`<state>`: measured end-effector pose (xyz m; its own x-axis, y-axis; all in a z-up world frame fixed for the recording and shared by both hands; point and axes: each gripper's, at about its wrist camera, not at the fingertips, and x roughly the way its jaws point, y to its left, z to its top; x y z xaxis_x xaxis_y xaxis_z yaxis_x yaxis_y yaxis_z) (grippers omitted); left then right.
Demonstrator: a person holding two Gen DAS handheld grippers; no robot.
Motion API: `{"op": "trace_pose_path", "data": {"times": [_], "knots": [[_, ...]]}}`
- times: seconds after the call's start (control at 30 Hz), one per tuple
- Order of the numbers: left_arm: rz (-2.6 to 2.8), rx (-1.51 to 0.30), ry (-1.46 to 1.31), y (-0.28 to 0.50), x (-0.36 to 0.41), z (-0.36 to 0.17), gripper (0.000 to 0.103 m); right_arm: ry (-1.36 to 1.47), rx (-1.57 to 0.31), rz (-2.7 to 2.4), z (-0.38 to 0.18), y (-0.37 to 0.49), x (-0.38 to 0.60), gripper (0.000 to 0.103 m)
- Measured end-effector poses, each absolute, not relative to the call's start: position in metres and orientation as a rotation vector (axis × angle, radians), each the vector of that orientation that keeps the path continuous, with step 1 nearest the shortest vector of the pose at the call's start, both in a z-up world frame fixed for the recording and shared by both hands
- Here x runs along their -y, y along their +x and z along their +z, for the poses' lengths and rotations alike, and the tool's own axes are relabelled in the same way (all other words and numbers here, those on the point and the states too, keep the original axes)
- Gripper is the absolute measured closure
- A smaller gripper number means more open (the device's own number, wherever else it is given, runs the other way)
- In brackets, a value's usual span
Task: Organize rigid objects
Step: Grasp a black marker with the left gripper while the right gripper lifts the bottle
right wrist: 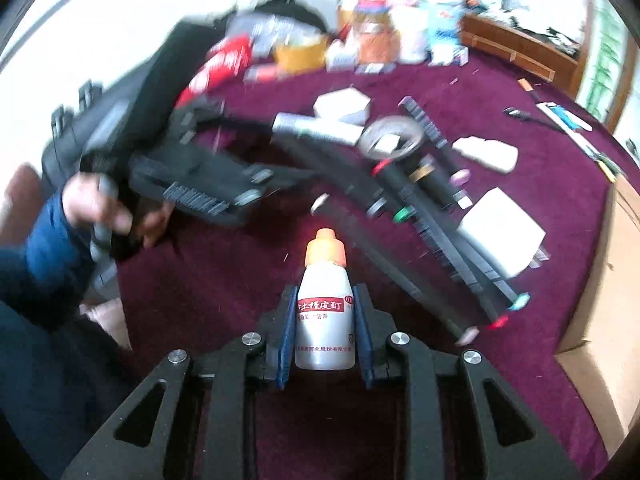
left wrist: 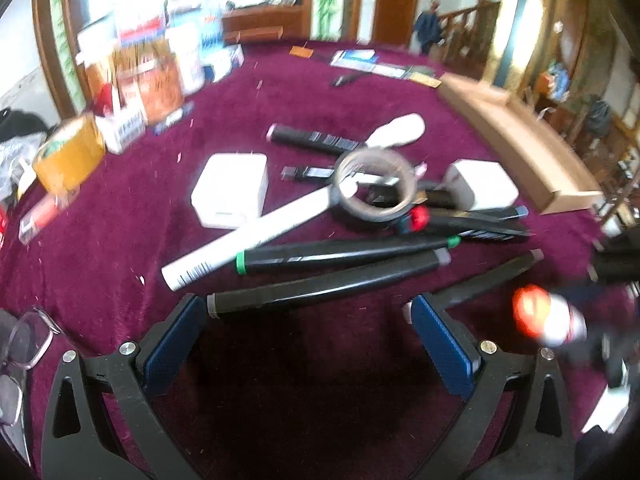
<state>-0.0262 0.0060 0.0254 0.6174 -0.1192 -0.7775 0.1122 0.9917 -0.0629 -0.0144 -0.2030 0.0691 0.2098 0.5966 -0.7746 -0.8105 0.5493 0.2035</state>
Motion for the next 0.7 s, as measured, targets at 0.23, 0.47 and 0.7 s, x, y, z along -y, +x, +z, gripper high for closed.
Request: {"op": "trace_pose_path", "data": {"times": [0.23, 0.47, 0.7], "knots": [[-0.347, -0.821, 0.186, -0.043, 0.033, 0.055, 0.000, 0.060, -0.694, 0.938, 0.102, 0.035, 0.251, 0.079], [-0.591, -0.937, 0.463, -0.026, 0.104, 0.050, 0.053, 0.266, -0.678, 0.945, 0.083, 0.068, 0.280, 0.079], [-0.658, -1.049, 0.605, -0.008, 0.134, 0.028, 0.062, 0.376, -0.675, 0.946, 0.083, 0.074, 0.306, 0.079]]}}
